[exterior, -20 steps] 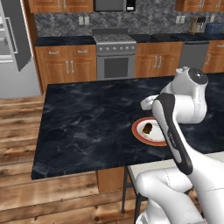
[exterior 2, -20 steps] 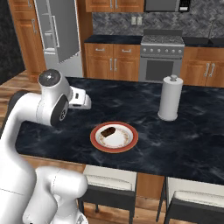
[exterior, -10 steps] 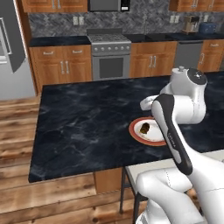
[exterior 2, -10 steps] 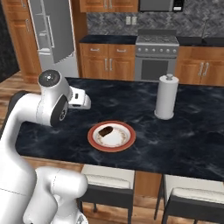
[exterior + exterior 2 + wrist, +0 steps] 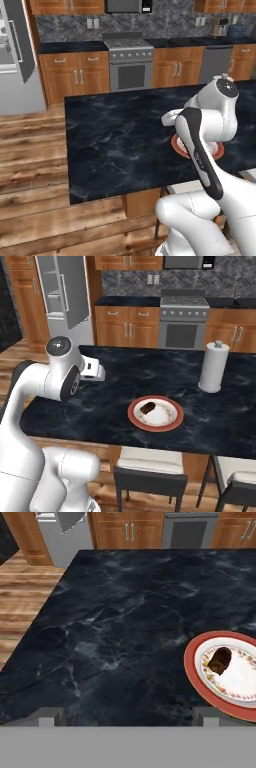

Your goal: Take the cheese, fish, and sweet potato from the fridge and place them on the plate on the dining counter to create an appetizer plate.

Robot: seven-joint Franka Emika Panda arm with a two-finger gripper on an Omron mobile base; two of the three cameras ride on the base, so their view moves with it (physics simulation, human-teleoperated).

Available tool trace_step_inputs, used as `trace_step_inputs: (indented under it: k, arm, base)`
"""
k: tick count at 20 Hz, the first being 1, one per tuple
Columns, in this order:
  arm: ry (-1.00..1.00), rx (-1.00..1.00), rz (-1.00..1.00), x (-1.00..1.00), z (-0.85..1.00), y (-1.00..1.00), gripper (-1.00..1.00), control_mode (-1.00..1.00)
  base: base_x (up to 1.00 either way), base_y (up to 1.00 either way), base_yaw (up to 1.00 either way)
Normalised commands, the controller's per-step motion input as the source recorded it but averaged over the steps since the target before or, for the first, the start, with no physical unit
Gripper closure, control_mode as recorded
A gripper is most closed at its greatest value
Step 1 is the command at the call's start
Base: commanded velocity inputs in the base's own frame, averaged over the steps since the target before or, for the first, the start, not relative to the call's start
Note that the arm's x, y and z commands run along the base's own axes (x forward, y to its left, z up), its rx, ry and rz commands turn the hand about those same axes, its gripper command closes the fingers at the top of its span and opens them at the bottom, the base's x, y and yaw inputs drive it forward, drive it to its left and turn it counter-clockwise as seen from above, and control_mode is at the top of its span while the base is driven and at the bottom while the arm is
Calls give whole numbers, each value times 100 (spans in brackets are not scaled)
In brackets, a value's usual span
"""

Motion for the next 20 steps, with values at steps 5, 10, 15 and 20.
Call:
trace_step_inputs:
  k: [5,10,15,20]
  arm:
    - [0,0,0,0,0,0,-100,100]
    - [0,0,0,0,0,0,-100,100]
    - [0,0,0,0,0,0,-100,100]
    - [0,0,0,0,0,0,-100,100]
  base:
    - [-25,100,0]
    - [-48,100,0]
    - [-35,100,0]
    - [-2,100,-1]
